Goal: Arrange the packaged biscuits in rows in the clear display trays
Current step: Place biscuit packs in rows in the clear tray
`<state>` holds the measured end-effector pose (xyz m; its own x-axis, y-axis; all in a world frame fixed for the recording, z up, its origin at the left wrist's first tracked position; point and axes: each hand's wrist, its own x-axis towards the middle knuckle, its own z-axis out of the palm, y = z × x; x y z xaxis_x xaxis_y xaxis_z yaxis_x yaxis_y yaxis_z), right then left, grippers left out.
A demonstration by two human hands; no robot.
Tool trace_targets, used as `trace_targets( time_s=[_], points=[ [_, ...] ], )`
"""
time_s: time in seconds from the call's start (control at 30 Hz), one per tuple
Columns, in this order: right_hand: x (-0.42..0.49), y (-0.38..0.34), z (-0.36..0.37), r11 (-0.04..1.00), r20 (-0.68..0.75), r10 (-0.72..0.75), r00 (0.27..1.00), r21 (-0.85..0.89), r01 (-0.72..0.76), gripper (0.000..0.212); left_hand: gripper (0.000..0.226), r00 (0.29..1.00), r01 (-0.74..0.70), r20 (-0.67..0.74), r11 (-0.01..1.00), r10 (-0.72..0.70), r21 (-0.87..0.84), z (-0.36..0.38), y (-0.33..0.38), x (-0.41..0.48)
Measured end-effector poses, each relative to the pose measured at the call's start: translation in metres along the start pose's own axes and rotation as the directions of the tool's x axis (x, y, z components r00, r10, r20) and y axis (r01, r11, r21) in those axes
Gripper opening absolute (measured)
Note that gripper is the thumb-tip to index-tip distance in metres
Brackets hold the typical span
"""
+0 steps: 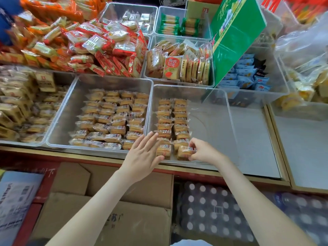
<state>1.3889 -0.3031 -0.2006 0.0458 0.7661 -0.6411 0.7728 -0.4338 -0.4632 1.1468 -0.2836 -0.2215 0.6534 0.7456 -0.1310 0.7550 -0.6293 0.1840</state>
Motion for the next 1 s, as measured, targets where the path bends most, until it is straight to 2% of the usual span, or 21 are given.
trace_targets(
  time_s=[0.07, 0.13, 0.2, 0.37, 0.47, 0.57, 0.63, 0.7, 0.73, 0.8, 0.83, 0.9, 1.0],
  points=[
    [0.008, -0.003, 0.005, 0.997, 0.015, 0.078, 0.997, 0.015, -0.078, 0.047, 0.068, 1.000, 0.003, -0.010, 0.999, -0.002, 0.043, 0.006, -0.001, 0.001],
    [0.017, -0.006, 0.009, 0.991, 0.055, 0.128, 0.990, 0.035, -0.130, 0.085, 0.068, 1.000, 0.002, -0.028, 0.998, 0.000, 0.069, 0.008, -0.001, 0.002],
    [0.024, -0.008, 0.012, 0.988, 0.093, 0.146, 0.985, 0.043, -0.150, 0.104, 0.068, 0.999, -0.006, -0.033, 0.996, 0.009, 0.090, 0.010, -0.003, 0.004],
    [0.036, -0.008, 0.020, 0.977, 0.114, 0.106, 0.988, 0.175, -0.125, 0.088, 0.069, 0.999, -0.019, -0.025, 0.995, 0.022, 0.093, 0.014, -0.004, 0.006],
    [0.036, -0.007, 0.020, 0.969, 0.109, 0.100, 0.989, 0.214, -0.121, 0.087, 0.068, 0.999, -0.031, -0.035, 0.996, 0.034, 0.080, 0.015, -0.004, 0.006],
    [0.027, -0.013, 0.015, 0.967, 0.053, 0.103, 0.993, 0.228, -0.112, 0.085, 0.066, 0.998, -0.054, -0.042, 0.999, 0.053, -0.008, 0.012, -0.002, 0.004],
    [0.018, -0.026, 0.010, 0.975, -0.077, 0.096, 0.992, 0.209, -0.078, 0.088, 0.065, 0.995, -0.052, -0.099, 0.972, 0.030, -0.229, 0.003, -0.005, 0.001],
    [0.012, -0.045, 0.008, 0.984, -0.285, 0.073, 0.956, 0.175, -0.023, 0.090, 0.052, 0.986, -0.045, -0.165, 0.911, -0.026, -0.409, -0.011, -0.018, -0.002],
    [0.009, -0.057, 0.010, 0.989, -0.374, 0.031, 0.927, 0.149, 0.027, 0.088, 0.044, 0.977, -0.037, -0.204, 0.893, -0.062, -0.449, -0.017, -0.030, -0.004],
    [0.007, -0.084, 0.018, 0.983, -0.465, -0.129, 0.876, 0.057, 0.174, 0.078, 0.037, 0.950, -0.018, -0.291, 0.911, -0.112, -0.412, -0.028, -0.064, -0.012],
    [0.007, -0.099, 0.024, 0.968, -0.455, -0.220, 0.863, 0.010, 0.252, 0.074, 0.039, 0.942, -0.004, -0.317, 0.941, -0.110, -0.338, -0.029, -0.086, -0.016],
    [0.011, -0.129, 0.036, 0.921, -0.339, -0.384, 0.859, -0.069, 0.384, 0.071, 0.047, 0.949, 0.072, -0.289, 0.979, -0.127, -0.193, -0.029, -0.133, -0.024],
    [0.034, -0.168, 0.056, 0.877, -0.130, -0.470, 0.873, -0.176, 0.446, 0.066, 0.053, 0.953, 0.198, -0.221, 0.978, -0.208, -0.068, -0.031, -0.199, -0.035]
  ],
)
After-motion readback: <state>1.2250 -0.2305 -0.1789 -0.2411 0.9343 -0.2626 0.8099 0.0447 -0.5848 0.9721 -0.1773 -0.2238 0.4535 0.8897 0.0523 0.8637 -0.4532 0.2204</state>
